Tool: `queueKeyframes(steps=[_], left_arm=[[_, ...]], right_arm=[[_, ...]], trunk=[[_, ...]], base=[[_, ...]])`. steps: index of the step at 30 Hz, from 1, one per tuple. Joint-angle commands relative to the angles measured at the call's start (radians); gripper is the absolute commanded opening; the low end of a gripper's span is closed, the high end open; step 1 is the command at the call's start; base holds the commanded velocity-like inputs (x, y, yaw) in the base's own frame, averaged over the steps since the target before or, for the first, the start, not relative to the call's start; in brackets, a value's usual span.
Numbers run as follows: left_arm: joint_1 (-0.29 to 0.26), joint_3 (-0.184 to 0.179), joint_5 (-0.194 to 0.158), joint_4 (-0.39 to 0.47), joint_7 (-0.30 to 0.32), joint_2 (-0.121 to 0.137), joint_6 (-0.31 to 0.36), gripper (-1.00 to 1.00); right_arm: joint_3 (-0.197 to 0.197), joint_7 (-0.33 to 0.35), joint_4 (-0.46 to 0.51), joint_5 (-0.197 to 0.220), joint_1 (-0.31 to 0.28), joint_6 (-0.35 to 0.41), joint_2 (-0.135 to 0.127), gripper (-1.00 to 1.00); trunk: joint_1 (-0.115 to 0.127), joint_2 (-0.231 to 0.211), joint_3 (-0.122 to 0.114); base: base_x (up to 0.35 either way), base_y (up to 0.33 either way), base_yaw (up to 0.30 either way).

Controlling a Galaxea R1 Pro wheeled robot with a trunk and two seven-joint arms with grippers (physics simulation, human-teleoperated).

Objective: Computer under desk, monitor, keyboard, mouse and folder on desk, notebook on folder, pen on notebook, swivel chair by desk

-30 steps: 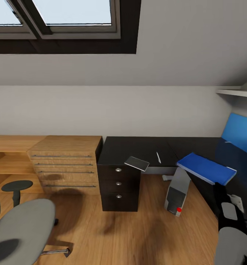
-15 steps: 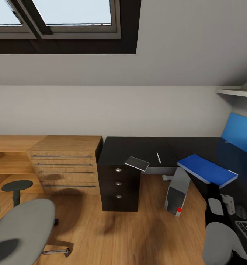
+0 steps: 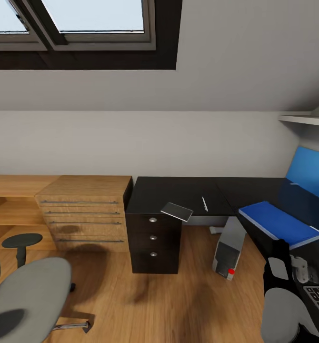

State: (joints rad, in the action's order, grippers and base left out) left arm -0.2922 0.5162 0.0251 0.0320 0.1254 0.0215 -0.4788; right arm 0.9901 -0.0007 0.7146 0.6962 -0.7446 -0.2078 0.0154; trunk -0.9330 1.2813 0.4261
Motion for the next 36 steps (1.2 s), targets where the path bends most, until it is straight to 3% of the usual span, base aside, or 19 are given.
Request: queueKeyframes(steps=[1, 8, 17, 36], left_arm=[[-0.001, 0.008, 0.002, -0.001, 0.007, 0.000, -0.003, 1.00], [-0.001, 0.008, 0.003, -0.001, 0.007, 0.000, -0.003, 1.00], [-0.001, 0.008, 0.003, -0.001, 0.007, 0.000, -0.003, 1.00], [-0.001, 0.008, 0.003, -0.001, 0.007, 0.001, -0.003, 1.00]], right_arm=[[0.001, 0.000, -0.002, 0.014, -0.001, -0.002, 0.001, -1.00], [0.001, 0.002, -0.014, 0.037, 0.000, -0.001, 0.000, -1.00], [0.001, 0.002, -0.066, 0.037, 0.001, -0.001, -0.005, -1.00], [0.001, 0.002, -0.069, 0.036, 0.001, -0.002, -0.006, -1.00]], trunk=[[0.000, 0.001, 0.001], [0.000, 0.001, 0.001], [0.000, 0.001, 0.001], [0.000, 0.001, 0.013]], base=[[0.000, 0.000, 0.000], [0.000, 0.000, 0.000], [0.175, 0.000, 0.000], [0.009, 0.000, -0.045]])
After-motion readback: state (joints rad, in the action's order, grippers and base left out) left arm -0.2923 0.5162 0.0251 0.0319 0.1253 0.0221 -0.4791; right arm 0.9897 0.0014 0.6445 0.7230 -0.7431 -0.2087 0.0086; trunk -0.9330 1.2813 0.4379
